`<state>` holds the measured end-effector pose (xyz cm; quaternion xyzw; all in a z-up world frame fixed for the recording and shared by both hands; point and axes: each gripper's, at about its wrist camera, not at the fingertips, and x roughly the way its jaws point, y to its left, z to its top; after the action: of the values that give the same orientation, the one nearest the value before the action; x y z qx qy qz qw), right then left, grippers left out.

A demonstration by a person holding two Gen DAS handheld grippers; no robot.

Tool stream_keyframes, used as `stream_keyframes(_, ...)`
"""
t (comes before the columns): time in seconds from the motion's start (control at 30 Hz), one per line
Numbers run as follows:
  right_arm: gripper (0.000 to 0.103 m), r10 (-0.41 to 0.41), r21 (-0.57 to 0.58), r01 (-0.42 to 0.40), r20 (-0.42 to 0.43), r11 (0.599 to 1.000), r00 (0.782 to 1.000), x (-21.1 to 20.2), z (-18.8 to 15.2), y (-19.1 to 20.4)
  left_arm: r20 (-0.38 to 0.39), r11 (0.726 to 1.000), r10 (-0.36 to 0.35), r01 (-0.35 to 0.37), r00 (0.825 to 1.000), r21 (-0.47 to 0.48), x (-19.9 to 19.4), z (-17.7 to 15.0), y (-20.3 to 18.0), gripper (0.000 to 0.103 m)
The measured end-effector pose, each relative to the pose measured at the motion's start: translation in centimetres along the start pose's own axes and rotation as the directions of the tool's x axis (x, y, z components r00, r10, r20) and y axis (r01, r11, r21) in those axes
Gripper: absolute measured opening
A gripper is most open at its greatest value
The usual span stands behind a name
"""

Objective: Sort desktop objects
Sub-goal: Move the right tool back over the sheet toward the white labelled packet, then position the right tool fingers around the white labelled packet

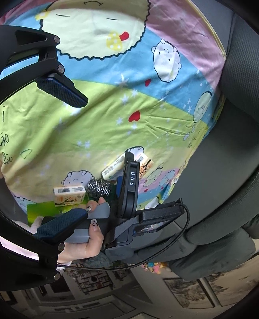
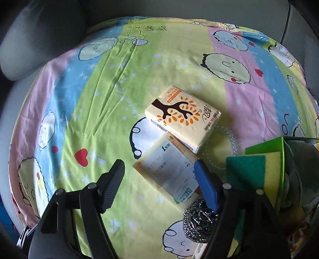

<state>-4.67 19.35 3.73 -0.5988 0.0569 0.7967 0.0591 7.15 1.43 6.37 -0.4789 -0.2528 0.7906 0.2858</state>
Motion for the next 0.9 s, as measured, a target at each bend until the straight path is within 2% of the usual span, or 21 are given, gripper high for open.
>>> stream_keyframes(0.1,0.074,-0.03,-0.005,0.03,-0.002,1.0,1.0,0.4,0.0,0.5,-0.01,1.0,0.013,-0.013,1.0,-0.002,0.2,0.0,0.1,0.101)
stream_keyframes(0.3,0.074,-0.103,-0.11,0.1,-0.019,0.989,0.994,0.8,-0.7,2.4,-0.011,1.0,0.012,-0.012,1.0,-0.013,0.1,0.0,0.4,0.101)
stream_keyframes(0.37,0.074,-0.079,-0.109,0.075,-0.033,0.991,0.996,0.5,-1.2,2.5,-0.01,1.0,0.014,-0.014,1.0,-0.015,0.1,0.0,0.5,0.101)
stream_keyframes(0.47,0.074,0.003,-0.071,-0.007,-0.057,0.997,0.998,-0.2,-2.2,2.6,-0.006,1.0,0.022,-0.022,1.0,-0.016,0.0,0.0,0.6,0.101)
stream_keyframes(0.57,0.074,0.036,-0.095,-0.043,-0.074,0.995,0.997,-0.5,-3.6,3.3,-0.006,1.0,0.025,-0.025,1.0,-0.017,0.0,0.0,0.7,0.102)
stream_keyframes(0.7,0.074,0.099,-0.032,-0.103,-0.085,0.994,0.991,-1.1,-4.9,2.9,-0.022,0.999,-0.033,0.032,0.999,-0.028,-0.1,0.0,0.9,0.102)
stream_keyframes(0.8,0.074,0.151,0.001,-0.152,-0.1,0.988,0.984,-1.3,-5.3,2.3,-0.008,1.0,0.004,-0.004,1.0,-0.021,-0.1,0.0,0.8,0.102)
stream_keyframes(0.9,0.074,0.172,0.015,-0.171,-0.112,0.985,0.979,-1.3,-5.1,1.7,-0.029,1.0,0.015,-0.015,0.999,-0.023,0.5,0.0,0.9,0.102)
